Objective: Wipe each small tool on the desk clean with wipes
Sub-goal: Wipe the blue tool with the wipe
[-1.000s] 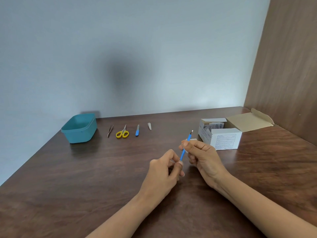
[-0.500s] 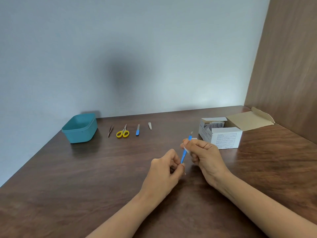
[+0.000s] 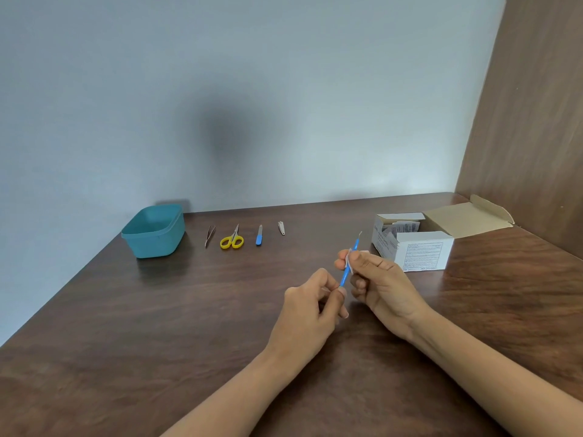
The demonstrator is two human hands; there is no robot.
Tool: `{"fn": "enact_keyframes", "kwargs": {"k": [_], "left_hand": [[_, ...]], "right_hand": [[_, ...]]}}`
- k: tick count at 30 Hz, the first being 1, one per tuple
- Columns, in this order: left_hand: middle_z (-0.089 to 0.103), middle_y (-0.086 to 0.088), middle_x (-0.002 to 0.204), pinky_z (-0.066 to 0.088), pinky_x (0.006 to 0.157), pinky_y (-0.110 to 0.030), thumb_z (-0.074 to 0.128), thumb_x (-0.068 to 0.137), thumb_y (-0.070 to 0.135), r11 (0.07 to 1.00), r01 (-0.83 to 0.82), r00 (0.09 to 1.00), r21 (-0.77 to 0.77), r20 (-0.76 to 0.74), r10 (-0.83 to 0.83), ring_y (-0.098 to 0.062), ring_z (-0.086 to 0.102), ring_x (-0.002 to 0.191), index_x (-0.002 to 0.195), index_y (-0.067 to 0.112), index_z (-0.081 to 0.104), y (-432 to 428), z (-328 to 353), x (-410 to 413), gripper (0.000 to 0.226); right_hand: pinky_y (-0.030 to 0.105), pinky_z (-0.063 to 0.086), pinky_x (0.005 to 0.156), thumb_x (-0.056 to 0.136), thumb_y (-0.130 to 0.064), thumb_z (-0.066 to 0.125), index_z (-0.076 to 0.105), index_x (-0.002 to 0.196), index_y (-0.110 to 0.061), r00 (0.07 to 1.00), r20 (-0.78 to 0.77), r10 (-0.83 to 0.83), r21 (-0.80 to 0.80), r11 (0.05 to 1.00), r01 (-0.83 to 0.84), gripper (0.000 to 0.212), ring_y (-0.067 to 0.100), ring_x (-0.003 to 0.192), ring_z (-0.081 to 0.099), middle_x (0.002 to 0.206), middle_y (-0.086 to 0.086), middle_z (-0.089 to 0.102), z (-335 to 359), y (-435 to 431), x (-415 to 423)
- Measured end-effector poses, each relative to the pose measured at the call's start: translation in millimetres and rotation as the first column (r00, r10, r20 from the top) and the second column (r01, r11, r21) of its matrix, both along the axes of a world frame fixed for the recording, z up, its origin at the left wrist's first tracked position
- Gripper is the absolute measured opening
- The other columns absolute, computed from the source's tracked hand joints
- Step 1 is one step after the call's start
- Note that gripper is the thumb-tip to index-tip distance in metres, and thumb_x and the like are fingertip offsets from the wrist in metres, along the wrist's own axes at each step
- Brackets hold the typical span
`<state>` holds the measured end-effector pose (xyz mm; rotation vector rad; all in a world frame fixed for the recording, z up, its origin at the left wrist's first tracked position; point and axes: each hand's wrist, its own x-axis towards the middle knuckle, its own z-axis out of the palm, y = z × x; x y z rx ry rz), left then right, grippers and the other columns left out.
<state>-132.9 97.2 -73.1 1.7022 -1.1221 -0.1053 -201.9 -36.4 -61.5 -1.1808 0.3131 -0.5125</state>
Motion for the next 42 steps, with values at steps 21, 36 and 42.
{"fn": "enact_keyframes", "kwargs": {"k": [21, 36, 42], "left_hand": [[0.069, 0.004, 0.065, 0.045, 0.057, -0.015, 0.054, 0.096, 0.017, 0.999, 0.010, 0.999, 0.038, 0.032, -0.011, -0.006, 0.059, 0.052, 0.081, 0.017, 0.053, -1.9, -3.9, 2.5, 0.016], [0.068, 0.007, 0.063, 0.043, 0.056, -0.013, 0.055, 0.096, 0.020, 0.999, 0.010, 0.997, 0.047, 0.071, -0.014, -0.008, 0.058, 0.052, 0.081, 0.016, 0.055, -2.4, -3.5, 2.8, 0.015], [0.068, 0.006, 0.062, 0.041, 0.056, -0.012, 0.054, 0.096, 0.020, 0.999, 0.000, 0.998, 0.045, 0.069, -0.003, -0.005, 0.055, 0.050, 0.081, 0.016, 0.054, -2.1, -3.6, 1.3, 0.016]], "right_hand": [[0.015, 0.036, 0.050, 0.086, -0.023, 0.056, 0.067, 0.091, -0.010, 0.997, 0.059, -0.055, 0.140, 0.989, 0.046, 0.017, 0.003, 0.047, 0.038, 0.083, 0.000, 0.072, 3.9, 0.4, 0.2], [0.013, 0.034, 0.047, 0.072, -0.024, 0.068, 0.075, 0.066, -0.017, 0.982, 0.092, -0.166, 0.166, 0.975, 0.150, 0.012, 0.003, 0.047, 0.037, 0.077, 0.000, 0.057, 1.9, -6.9, 2.4], [0.013, 0.035, 0.050, 0.080, -0.030, 0.059, 0.066, 0.096, -0.010, 0.987, 0.128, -0.102, 0.131, 0.988, 0.085, 0.027, 0.003, 0.051, 0.039, 0.085, -0.001, 0.071, 2.7, -7.4, 1.6]]}}
